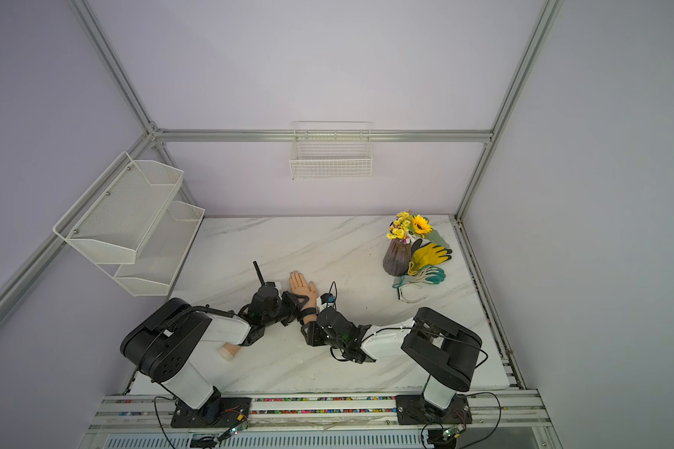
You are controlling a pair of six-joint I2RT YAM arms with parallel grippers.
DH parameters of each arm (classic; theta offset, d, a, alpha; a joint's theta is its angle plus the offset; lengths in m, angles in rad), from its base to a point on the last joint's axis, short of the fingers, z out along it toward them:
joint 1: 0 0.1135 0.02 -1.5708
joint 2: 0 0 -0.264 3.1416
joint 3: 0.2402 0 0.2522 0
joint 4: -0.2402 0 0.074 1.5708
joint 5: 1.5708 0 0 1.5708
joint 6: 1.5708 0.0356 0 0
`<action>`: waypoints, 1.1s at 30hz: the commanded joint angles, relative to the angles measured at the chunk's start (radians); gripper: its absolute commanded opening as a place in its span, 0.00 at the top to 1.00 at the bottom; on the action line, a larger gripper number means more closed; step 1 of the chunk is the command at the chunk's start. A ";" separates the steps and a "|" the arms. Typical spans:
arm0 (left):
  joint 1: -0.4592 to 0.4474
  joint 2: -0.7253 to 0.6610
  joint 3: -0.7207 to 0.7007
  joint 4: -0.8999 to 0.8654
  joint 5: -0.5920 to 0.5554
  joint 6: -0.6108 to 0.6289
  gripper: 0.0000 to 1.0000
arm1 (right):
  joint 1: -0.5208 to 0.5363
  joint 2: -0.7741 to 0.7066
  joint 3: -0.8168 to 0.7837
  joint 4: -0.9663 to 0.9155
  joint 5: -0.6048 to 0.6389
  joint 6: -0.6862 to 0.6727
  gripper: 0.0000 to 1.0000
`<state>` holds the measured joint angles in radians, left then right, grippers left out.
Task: Take off the watch
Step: Adjust the hand at the center of the board.
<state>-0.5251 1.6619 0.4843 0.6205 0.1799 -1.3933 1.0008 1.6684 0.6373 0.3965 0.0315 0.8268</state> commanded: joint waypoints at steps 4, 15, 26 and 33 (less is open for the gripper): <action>-0.006 -0.006 -0.016 -0.030 -0.004 0.033 0.22 | 0.004 -0.042 -0.032 0.027 0.022 0.013 0.70; -0.002 0.126 -0.028 0.197 0.068 -0.051 0.44 | 0.004 -0.183 -0.196 0.130 -0.141 -0.046 0.68; -0.003 0.204 -0.071 0.322 0.076 -0.101 0.89 | 0.004 -0.381 -0.141 -0.143 0.152 0.041 0.06; -0.003 0.083 -0.020 0.097 0.043 0.000 0.96 | 0.022 -0.500 0.012 -0.400 0.351 -0.101 0.05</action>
<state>-0.5259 1.7893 0.4412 0.8577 0.2493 -1.4620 1.0035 1.1503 0.5835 0.1562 0.2485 0.8062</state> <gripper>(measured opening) 0.211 0.951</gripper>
